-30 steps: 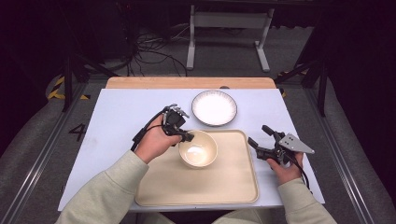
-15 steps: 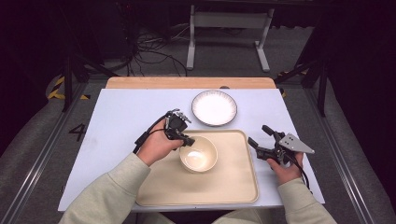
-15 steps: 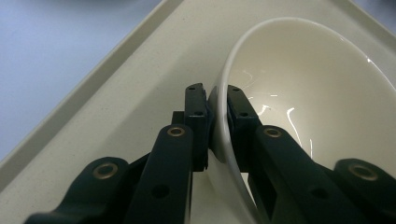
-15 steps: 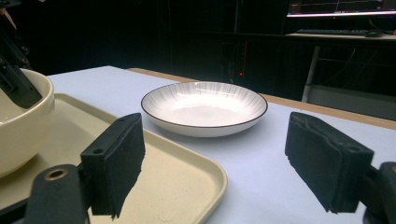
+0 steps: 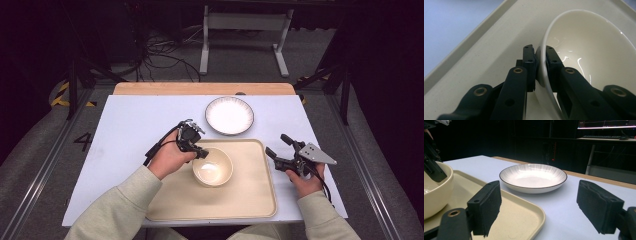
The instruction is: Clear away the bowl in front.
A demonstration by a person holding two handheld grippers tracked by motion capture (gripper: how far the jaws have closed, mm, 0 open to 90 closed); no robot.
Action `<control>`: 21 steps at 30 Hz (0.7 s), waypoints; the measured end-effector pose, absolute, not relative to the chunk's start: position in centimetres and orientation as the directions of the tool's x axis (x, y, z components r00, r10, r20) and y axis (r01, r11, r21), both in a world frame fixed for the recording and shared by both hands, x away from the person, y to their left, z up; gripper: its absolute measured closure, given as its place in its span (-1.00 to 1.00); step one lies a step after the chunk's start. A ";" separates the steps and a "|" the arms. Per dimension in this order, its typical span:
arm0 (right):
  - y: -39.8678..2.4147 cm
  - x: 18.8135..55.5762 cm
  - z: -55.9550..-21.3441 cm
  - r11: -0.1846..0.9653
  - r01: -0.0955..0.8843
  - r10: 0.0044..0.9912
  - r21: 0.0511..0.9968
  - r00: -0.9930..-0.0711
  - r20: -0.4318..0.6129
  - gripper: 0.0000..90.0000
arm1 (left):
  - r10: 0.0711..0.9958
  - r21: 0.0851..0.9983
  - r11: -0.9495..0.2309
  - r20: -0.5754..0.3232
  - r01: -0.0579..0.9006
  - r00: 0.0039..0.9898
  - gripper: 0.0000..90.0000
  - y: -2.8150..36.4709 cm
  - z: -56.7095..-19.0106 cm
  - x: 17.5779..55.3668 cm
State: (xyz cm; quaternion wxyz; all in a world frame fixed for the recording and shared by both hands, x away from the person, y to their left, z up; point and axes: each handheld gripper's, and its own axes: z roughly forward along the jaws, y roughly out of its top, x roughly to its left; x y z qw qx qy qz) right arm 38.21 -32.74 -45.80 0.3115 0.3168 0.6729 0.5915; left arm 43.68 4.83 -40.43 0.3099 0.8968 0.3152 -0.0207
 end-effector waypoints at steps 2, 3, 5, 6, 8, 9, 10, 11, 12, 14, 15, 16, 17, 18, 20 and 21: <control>-32.7 38.2 -45.8 0.100 0.059 0.795 0.993 -0.605 -0.044 -0.55 | 0.554 0.545 -0.606 -0.233 0.579 0.799 0.83 4.9 -40.5 43.6; -32.7 38.2 -45.8 0.100 0.059 0.795 0.993 -0.605 -0.044 -0.55 | 0.552 0.548 -0.605 -0.233 0.577 0.800 0.83 4.9 -40.6 43.6; -32.7 38.2 -45.8 0.100 0.060 0.795 0.993 -0.606 -0.043 -0.55 | 0.550 0.551 -0.606 -0.230 0.574 0.803 0.83 5.0 -40.6 43.6; -32.7 38.2 -45.8 0.100 0.060 0.795 0.993 -0.606 -0.044 -0.55 | 0.549 0.552 -0.607 -0.230 0.572 0.804 0.83 5.0 -40.6 43.6; -32.7 38.2 -45.8 0.100 0.060 0.795 0.993 -0.606 -0.044 -0.55 | 0.548 0.551 -0.609 -0.228 0.571 0.805 0.83 5.0 -40.7 43.6; -32.7 38.2 -45.8 0.100 0.060 0.795 0.993 -0.606 -0.044 -0.55 | 0.545 0.547 -0.614 -0.226 0.568 0.807 0.83 5.1 -40.8 43.6; -32.7 38.2 -45.8 0.100 0.059 0.795 0.993 -0.605 -0.044 -0.55 | 0.544 0.546 -0.616 -0.227 0.568 0.808 0.83 5.2 -40.8 43.6; -32.7 38.2 -45.8 0.100 0.059 0.795 0.993 -0.605 -0.045 -0.55 | 0.545 0.543 -0.615 -0.231 0.572 0.806 0.83 5.2 -40.9 43.7; -32.7 38.2 -45.8 0.100 0.059 0.795 0.993 -0.605 -0.044 -0.55 | 0.544 0.541 -0.616 -0.233 0.573 0.806 0.83 5.3 -40.9 43.7; -32.7 38.2 -45.8 0.100 0.059 0.795 0.993 -0.605 -0.044 -0.55 | 0.547 0.530 -0.618 -0.240 0.580 0.802 0.84 5.4 -41.1 43.7; -32.7 38.2 -45.8 0.100 0.058 0.795 0.993 -0.604 -0.044 -0.55 | 0.549 0.527 -0.622 -0.236 0.580 0.802 0.84 5.5 -41.1 43.7; -32.7 38.2 -45.8 0.100 0.059 0.795 0.993 -0.605 -0.044 -0.55 | 0.549 0.527 -0.622 -0.236 0.580 0.802 0.84 5.5 -41.1 43.7; -32.7 38.2 -45.8 0.100 0.059 0.795 0.993 -0.605 -0.044 -0.55 | 0.549 0.522 -0.623 -0.237 0.582 0.801 0.84 5.6 -41.2 43.7; -32.7 38.2 -45.8 0.100 0.060 0.795 0.993 -0.605 -0.044 -0.55 | 0.549 0.520 -0.625 -0.238 0.583 0.801 0.84 5.6 -41.2 43.8; -32.7 38.2 -45.8 0.100 0.059 0.795 0.993 -0.605 -0.044 -0.55 | 0.550 0.519 -0.627 -0.235 0.582 0.802 0.84 5.6 -41.2 43.8; -32.7 38.2 -45.8 0.100 0.059 0.795 0.993 -0.605 -0.044 -0.55 | 0.553 0.516 -0.629 -0.228 0.581 0.801 0.84 5.6 -41.3 43.7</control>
